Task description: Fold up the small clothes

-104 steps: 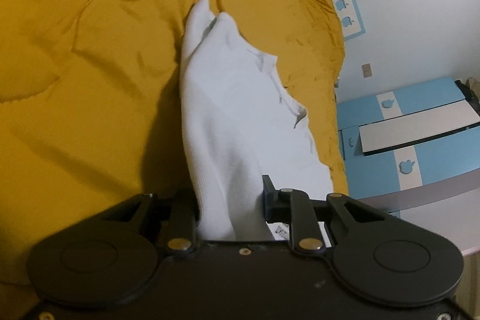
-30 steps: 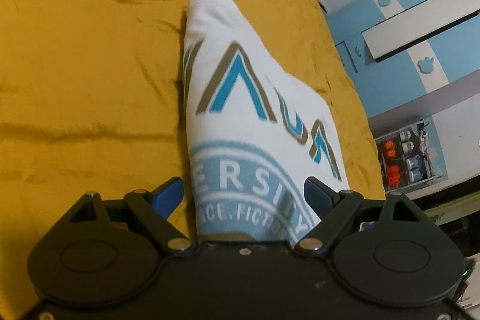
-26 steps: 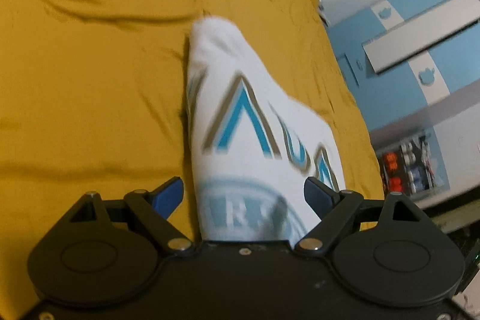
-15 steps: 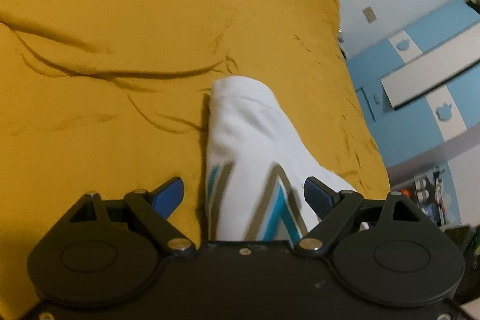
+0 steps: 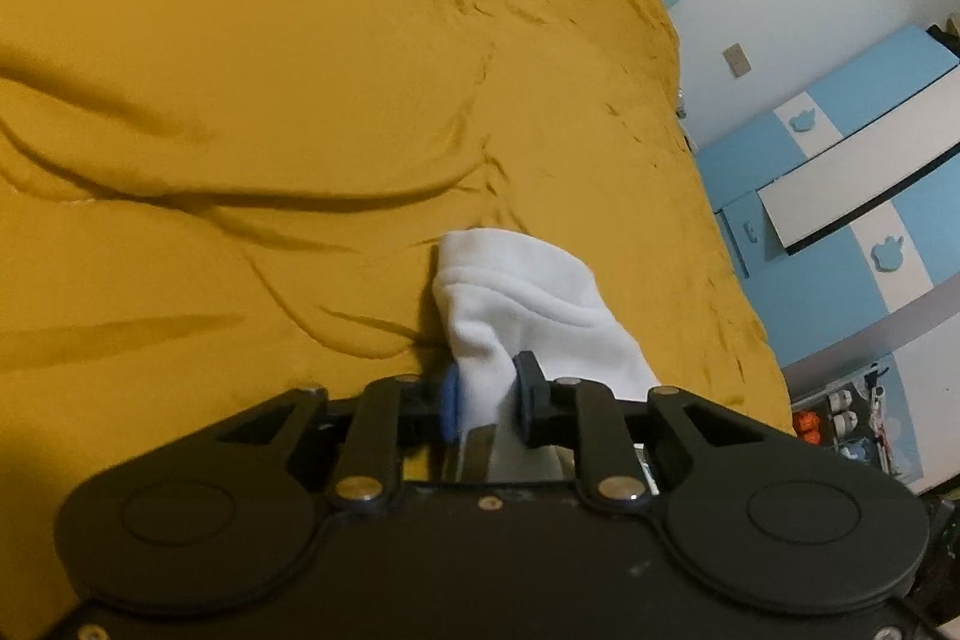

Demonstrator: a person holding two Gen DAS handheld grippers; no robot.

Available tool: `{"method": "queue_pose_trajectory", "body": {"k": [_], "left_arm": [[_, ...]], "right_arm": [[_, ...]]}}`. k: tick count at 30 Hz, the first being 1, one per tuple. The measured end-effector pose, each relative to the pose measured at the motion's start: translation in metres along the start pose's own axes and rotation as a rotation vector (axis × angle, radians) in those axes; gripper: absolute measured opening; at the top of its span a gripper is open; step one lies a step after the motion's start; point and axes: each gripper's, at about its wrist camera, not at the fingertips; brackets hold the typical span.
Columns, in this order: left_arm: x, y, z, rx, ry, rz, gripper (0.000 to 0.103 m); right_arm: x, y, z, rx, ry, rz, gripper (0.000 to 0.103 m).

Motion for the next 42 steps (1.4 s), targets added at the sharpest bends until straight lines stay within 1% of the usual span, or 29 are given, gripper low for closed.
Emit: {"method": "queue_pose_trajectory", "body": {"k": [1,2,3,5,7,8,9,10,11,13,15,17,19,21,25,26,27,28,29,30,31,32,33,34,35,36,39,40,42], "left_arm": [[-0.004,0.003,-0.001,0.003,-0.004,-0.004,0.036],[-0.009,0.007,-0.002,0.011,-0.008,-0.003,0.050],[-0.018,0.011,-0.002,0.024,-0.006,0.003,0.057],[-0.043,0.023,0.001,0.085,-0.012,0.008,0.057],[-0.069,0.034,0.007,0.129,-0.032,0.023,0.063],[-0.083,0.041,0.011,0.147,-0.042,0.023,0.074],[-0.100,0.047,0.018,0.168,-0.049,0.014,0.082],[-0.117,0.052,0.027,0.194,-0.057,0.015,0.083],[-0.131,0.056,0.036,0.221,-0.065,0.015,0.085],[-0.156,0.062,0.057,0.260,-0.105,-0.001,0.085],[-0.172,0.060,0.078,0.249,-0.147,-0.005,0.085],[-0.177,0.053,0.098,0.204,-0.189,-0.003,0.085],[-0.175,0.045,0.115,0.154,-0.205,0.005,0.085],[-0.168,0.037,0.127,0.078,-0.222,0.035,0.084],[-0.152,0.029,0.146,-0.042,-0.265,0.095,0.084],[-0.149,0.029,0.150,-0.053,-0.268,0.102,0.084],[-0.147,0.030,0.151,-0.060,-0.270,0.106,0.084],[-0.145,0.031,0.153,-0.062,-0.274,0.111,0.083],[-0.144,0.031,0.156,-0.063,-0.274,0.114,0.078],[-0.142,0.030,0.159,-0.072,-0.278,0.119,0.058],[-0.138,0.028,0.161,-0.092,-0.295,0.129,0.045],[-0.135,0.028,0.159,-0.105,-0.303,0.114,0.030],[-0.134,0.026,0.159,-0.114,-0.305,0.111,0.025],[-0.134,0.023,0.159,-0.126,-0.306,0.117,0.023],[-0.137,0.020,0.158,-0.135,-0.305,0.125,0.018],[-0.140,0.020,0.156,-0.134,-0.301,0.129,0.014],[-0.154,0.024,0.153,-0.097,-0.280,0.139,0.012],[-0.157,0.027,0.153,-0.077,-0.280,0.132,0.012],[-0.157,0.028,0.159,-0.017,-0.302,0.082,0.012]], "right_arm": [[-0.006,0.002,0.000,0.015,0.004,-0.007,0.022],[-0.015,0.004,-0.001,0.033,0.008,-0.018,0.026],[-0.026,0.003,-0.001,0.036,0.010,-0.028,0.027],[-0.052,0.000,0.002,0.018,0.010,-0.049,0.027],[-0.087,-0.004,0.009,-0.009,0.010,-0.077,0.029],[-0.104,-0.006,0.015,-0.018,0.014,-0.082,0.030],[-0.124,-0.006,0.024,-0.027,0.018,-0.082,0.037],[-0.140,-0.007,0.031,-0.032,0.024,-0.082,0.047],[-0.153,-0.007,0.039,-0.036,0.032,-0.084,0.050],[-0.176,-0.009,0.058,-0.048,0.032,-0.079,0.050],[-0.187,-0.007,0.075,-0.060,0.006,-0.078,0.050],[-0.188,-0.008,0.086,-0.066,-0.011,-0.073,0.050],[-0.185,-0.011,0.094,-0.064,-0.016,-0.070,0.050],[-0.181,-0.018,0.098,-0.080,-0.006,-0.074,0.050],[-0.167,-0.024,0.099,-0.091,-0.028,-0.050,0.050],[-0.166,-0.024,0.101,-0.084,-0.034,-0.050,0.049],[-0.166,-0.023,0.103,-0.077,-0.036,-0.049,0.045],[-0.165,-0.023,0.103,-0.074,-0.038,-0.045,0.037],[-0.164,-0.022,0.103,-0.073,-0.043,-0.047,0.033],[-0.165,-0.022,0.105,-0.068,-0.047,-0.050,0.027],[-0.164,-0.022,0.105,-0.059,-0.048,-0.049,0.024],[-0.165,-0.022,0.107,-0.053,-0.045,-0.047,0.023],[-0.165,-0.022,0.107,-0.051,-0.045,-0.046,0.020],[-0.165,-0.022,0.107,-0.051,-0.045,-0.047,0.013],[-0.166,-0.022,0.108,-0.048,-0.041,-0.045,0.009],[-0.169,-0.022,0.108,-0.041,-0.035,-0.052,0.007],[-0.181,-0.023,0.106,-0.037,0.003,-0.056,0.004],[-0.184,-0.024,0.106,-0.041,0.014,-0.057,0.004],[-0.185,-0.023,0.109,-0.046,0.011,-0.043,0.004]]}}
Point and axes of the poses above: each gripper's, at about its wrist camera, not at the fingertips, and x roughly the way its jaws point, y to its right, z to its underside, and after that the axes turned 2 degrees about z, right-handed
